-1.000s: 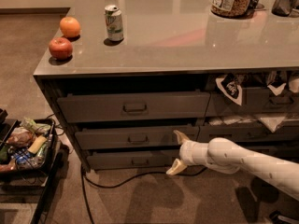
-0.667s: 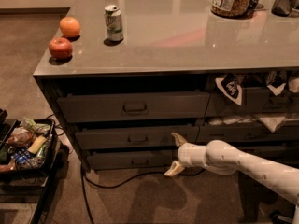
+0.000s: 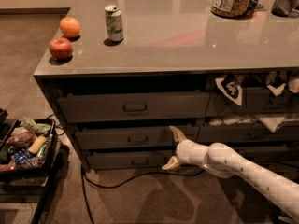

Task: Open middle drawer

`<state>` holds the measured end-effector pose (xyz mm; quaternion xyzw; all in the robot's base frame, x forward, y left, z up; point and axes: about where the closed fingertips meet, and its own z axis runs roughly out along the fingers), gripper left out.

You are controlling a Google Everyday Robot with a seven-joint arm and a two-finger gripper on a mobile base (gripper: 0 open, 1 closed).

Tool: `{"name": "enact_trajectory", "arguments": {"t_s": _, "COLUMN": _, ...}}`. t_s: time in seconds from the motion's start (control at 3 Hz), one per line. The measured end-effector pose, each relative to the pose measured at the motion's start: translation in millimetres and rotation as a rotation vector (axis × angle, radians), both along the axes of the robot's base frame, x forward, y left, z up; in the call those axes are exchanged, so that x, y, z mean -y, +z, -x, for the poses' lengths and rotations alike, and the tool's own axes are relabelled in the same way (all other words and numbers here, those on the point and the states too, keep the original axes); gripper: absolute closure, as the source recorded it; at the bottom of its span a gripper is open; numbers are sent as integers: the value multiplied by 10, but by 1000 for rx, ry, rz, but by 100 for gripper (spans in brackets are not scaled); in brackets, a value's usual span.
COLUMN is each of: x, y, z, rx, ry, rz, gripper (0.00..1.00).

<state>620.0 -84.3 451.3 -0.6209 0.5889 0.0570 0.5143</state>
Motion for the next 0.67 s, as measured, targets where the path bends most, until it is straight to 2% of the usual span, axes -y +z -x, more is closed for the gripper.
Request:
{"name": "enact_trajectory", "arguments": {"t_s": 0.33, "x": -111, "y": 189, "z": -80, "rx": 58, "ry": 33, "rz": -13, "gripper": 0}}
{"name": "enact_trajectory", "arguments": {"t_s": 0.67, "x": -112, "y": 166, "z": -77, "rx": 50, "ry": 32, "rz": -15, "gripper": 0}}
